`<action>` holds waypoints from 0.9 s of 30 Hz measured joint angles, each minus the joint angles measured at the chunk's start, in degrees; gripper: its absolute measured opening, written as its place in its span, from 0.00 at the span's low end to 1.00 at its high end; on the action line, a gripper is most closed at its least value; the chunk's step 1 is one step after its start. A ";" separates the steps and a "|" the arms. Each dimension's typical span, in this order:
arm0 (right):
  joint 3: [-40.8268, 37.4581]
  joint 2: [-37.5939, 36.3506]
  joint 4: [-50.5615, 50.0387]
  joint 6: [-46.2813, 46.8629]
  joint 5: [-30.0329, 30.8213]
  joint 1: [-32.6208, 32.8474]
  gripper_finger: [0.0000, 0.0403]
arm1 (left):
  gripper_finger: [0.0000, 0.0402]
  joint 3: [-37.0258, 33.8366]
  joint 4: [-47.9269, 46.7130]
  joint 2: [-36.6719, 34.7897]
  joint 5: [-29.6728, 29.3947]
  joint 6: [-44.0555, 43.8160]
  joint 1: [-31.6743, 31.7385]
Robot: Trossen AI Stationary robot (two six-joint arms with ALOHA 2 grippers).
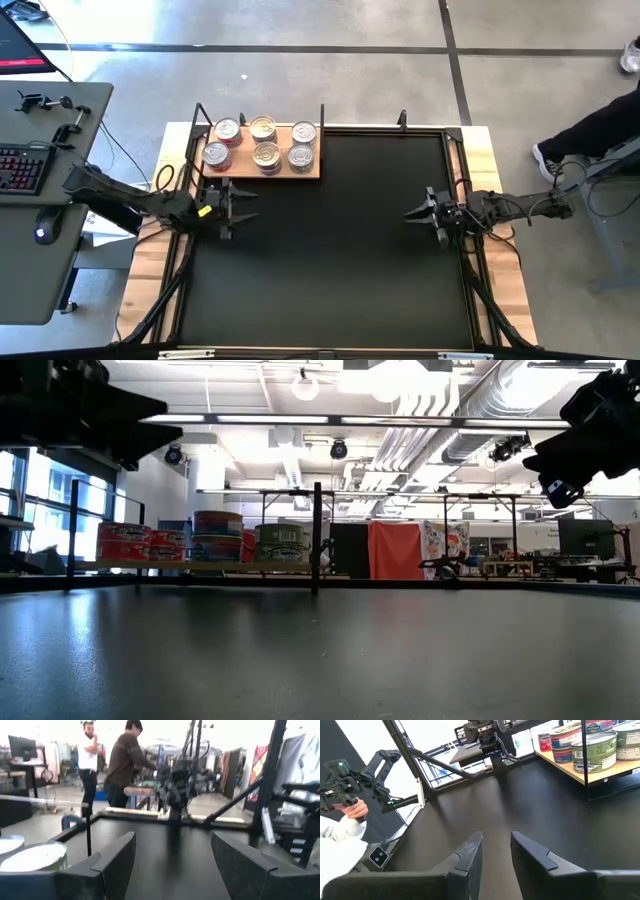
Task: Stack canned seafood by type on shelf
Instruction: Return to Home Position
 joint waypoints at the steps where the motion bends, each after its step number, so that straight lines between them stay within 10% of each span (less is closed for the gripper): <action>1: 0.00 -0.01 -0.01 0.02 -0.01 0.00 0.23 | 0.63 0.01 -1.99 -2.49 0.09 0.26 -0.20; 11: 0.00 0.03 -0.01 -0.22 -0.02 0.00 0.23 | 0.63 0.04 -28.91 -26.08 2.08 2.44 -3.28; 27: 0.00 0.36 0.02 -0.22 0.04 0.00 0.23 | 0.56 0.07 -31.19 -25.91 17.98 15.74 0.47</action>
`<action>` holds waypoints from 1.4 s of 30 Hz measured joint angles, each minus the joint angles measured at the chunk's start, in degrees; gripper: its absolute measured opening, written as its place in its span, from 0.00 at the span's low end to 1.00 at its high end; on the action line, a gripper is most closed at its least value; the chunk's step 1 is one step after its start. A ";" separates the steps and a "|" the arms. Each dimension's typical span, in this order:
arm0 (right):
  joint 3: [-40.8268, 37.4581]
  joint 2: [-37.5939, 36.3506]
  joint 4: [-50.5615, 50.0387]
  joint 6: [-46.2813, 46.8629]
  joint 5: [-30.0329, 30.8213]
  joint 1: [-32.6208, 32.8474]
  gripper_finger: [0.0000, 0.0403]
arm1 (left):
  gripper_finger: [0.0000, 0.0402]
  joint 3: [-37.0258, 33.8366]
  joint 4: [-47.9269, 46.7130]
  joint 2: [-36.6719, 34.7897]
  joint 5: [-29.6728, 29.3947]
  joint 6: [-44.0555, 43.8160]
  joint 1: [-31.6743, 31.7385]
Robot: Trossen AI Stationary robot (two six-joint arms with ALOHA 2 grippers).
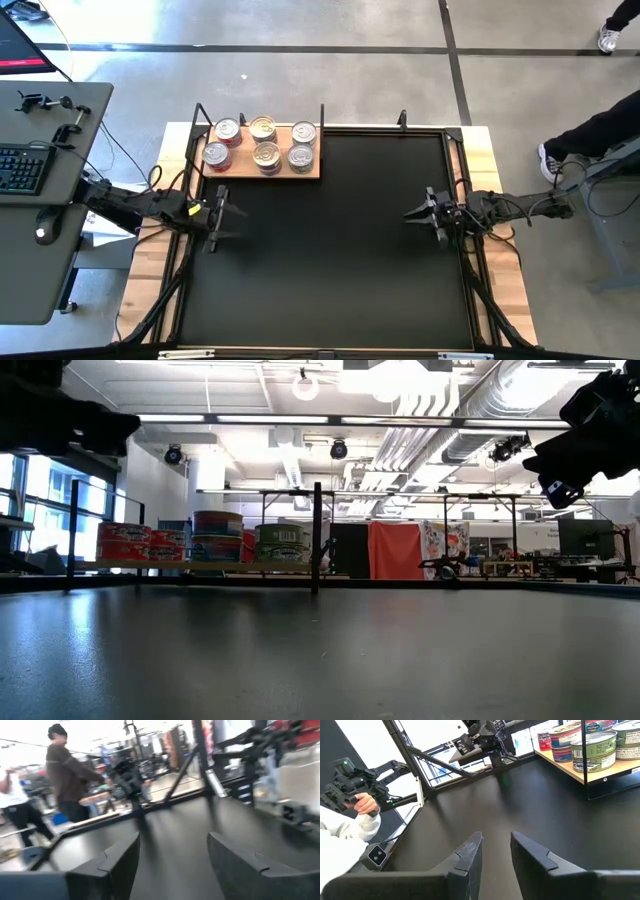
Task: Stack canned seafood by type on shelf
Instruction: Return to Home Position
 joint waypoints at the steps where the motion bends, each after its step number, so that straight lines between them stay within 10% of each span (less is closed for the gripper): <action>1: 0.00 0.00 0.00 0.00 0.00 0.00 0.23 | 0.54 0.00 0.01 0.00 -0.01 0.70 1.25; 15: 0.02 0.00 -0.01 0.00 0.04 0.00 0.23 | 0.38 0.00 -0.04 0.35 6.47 -0.20 15.81; 42: 0.02 0.00 -0.02 -0.02 0.07 0.00 0.23 | 0.37 0.00 -0.02 0.35 3.45 -3.33 16.56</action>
